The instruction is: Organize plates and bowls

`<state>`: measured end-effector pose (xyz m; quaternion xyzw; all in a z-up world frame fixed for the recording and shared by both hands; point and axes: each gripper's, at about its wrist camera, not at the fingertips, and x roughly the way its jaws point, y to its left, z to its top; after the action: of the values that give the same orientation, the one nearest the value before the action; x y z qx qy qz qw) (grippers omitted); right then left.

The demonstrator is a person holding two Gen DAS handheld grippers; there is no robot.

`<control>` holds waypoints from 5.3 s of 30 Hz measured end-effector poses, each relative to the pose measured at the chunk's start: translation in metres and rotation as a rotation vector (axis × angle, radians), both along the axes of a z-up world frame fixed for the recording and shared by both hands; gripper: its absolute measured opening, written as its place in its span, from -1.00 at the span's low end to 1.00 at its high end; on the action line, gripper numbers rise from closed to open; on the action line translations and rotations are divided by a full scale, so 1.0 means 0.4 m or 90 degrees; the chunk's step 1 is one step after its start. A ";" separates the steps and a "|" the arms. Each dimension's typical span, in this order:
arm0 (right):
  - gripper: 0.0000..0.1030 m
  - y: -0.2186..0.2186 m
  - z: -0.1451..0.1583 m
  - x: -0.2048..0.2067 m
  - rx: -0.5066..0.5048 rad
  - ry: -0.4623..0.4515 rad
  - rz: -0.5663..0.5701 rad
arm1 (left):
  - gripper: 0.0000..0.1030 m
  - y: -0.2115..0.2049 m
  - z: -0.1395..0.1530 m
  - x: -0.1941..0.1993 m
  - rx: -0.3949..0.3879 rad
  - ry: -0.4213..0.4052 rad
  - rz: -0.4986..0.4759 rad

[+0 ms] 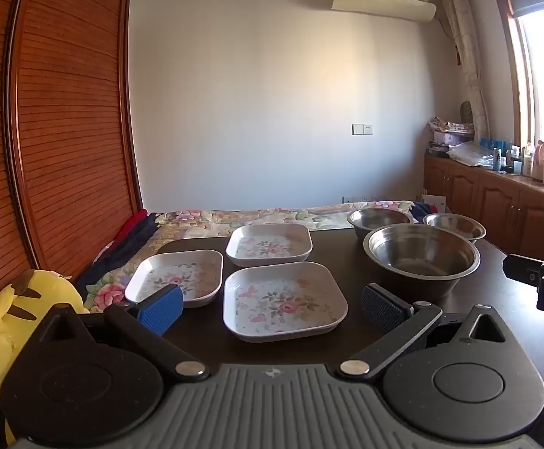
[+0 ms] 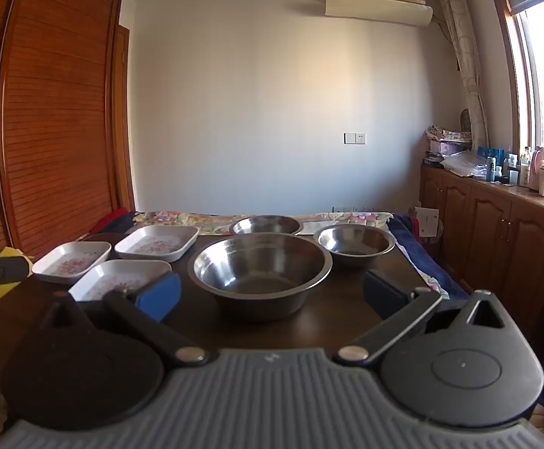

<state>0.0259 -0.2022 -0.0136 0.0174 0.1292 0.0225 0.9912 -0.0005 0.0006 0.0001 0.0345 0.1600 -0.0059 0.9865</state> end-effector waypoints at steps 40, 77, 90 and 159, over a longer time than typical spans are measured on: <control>1.00 -0.008 0.002 -0.010 -0.001 -0.014 -0.002 | 1.00 -0.002 -0.006 -0.006 0.006 0.007 -0.001; 1.00 -0.014 -0.001 -0.013 0.002 -0.010 -0.005 | 1.00 -0.002 -0.007 -0.001 0.006 0.010 -0.002; 1.00 -0.014 -0.002 -0.011 0.001 -0.012 -0.006 | 1.00 -0.002 -0.007 -0.001 0.006 0.011 -0.003; -0.24 0.297 -0.129 0.364 -0.045 0.184 0.218 | -0.26 0.199 -0.177 0.423 -0.063 0.198 -0.089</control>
<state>0.1713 -0.0835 -0.0654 -0.0364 0.2719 0.1833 0.9440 0.1686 0.0801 -0.0709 -0.0044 0.3073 -0.0876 0.9476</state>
